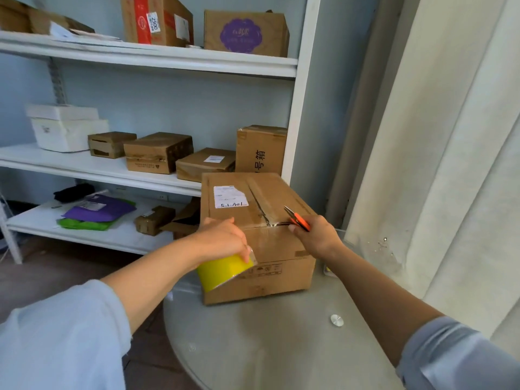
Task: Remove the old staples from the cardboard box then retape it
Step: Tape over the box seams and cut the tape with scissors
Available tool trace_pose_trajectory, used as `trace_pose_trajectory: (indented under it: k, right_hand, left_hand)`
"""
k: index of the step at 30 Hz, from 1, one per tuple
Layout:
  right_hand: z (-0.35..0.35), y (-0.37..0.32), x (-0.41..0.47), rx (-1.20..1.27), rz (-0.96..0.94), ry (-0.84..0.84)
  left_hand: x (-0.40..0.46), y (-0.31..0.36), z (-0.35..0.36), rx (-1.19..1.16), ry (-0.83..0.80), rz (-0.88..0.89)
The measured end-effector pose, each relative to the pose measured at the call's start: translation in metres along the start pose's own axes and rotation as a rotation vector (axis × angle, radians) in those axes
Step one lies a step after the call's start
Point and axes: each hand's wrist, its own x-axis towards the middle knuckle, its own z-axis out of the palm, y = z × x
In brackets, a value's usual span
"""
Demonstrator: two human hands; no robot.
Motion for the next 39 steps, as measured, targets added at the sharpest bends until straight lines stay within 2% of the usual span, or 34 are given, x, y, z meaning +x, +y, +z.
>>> trace_pose_trajectory:
  k: [4,7,9,15,17,20,24,28,31,34,36,39]
  right_hand:
    - [0.011,-0.011,-0.011,0.040,-0.094,0.167]
    - [0.020,-0.021,-0.015,0.161,-0.213,0.062]
    - [0.022,-0.019,-0.015,0.139,-0.249,-0.011]
    - [0.003,-0.004,0.000,-0.027,-0.159,0.048]
    - [0.000,-0.008,0.002,-0.055,-0.115,0.135]
    - [0.007,-0.011,0.001,0.006,-0.093,0.288]
    - [0.025,-0.017,-0.007,0.322,-0.162,0.099]
    - [0.034,-0.017,-0.011,0.430,-0.202,0.073]
    - [0.035,-0.014,-0.012,0.410,-0.243,0.019]
    - [0.037,-0.011,-0.011,0.232,-0.250,0.019]
    - [0.033,-0.008,-0.009,0.224,-0.230,0.014]
    - [0.014,-0.003,-0.010,0.262,-0.187,-0.102]
  left_hand:
    - [-0.009,0.001,-0.007,-0.309,0.030,0.064]
    - [-0.009,-0.008,-0.007,-0.617,0.091,0.020]
    - [-0.008,-0.006,-0.002,-0.773,0.098,0.008]
    - [0.003,0.008,0.010,-1.035,0.046,0.037]
    - [0.003,0.009,0.009,-1.091,0.034,0.021]
    - [0.003,0.006,-0.001,-1.154,0.001,-0.038]
    - [-0.001,-0.003,-0.010,-1.235,-0.086,-0.081]
    - [-0.012,-0.007,-0.016,-1.083,-0.182,-0.113]
    - [-0.016,-0.011,-0.021,-1.060,-0.184,-0.124]
    - [-0.014,-0.012,-0.016,-0.993,-0.169,-0.101]
    - [-0.012,-0.010,-0.010,-0.992,-0.178,-0.097]
    - [-0.008,-0.005,-0.001,-1.047,-0.199,-0.103]
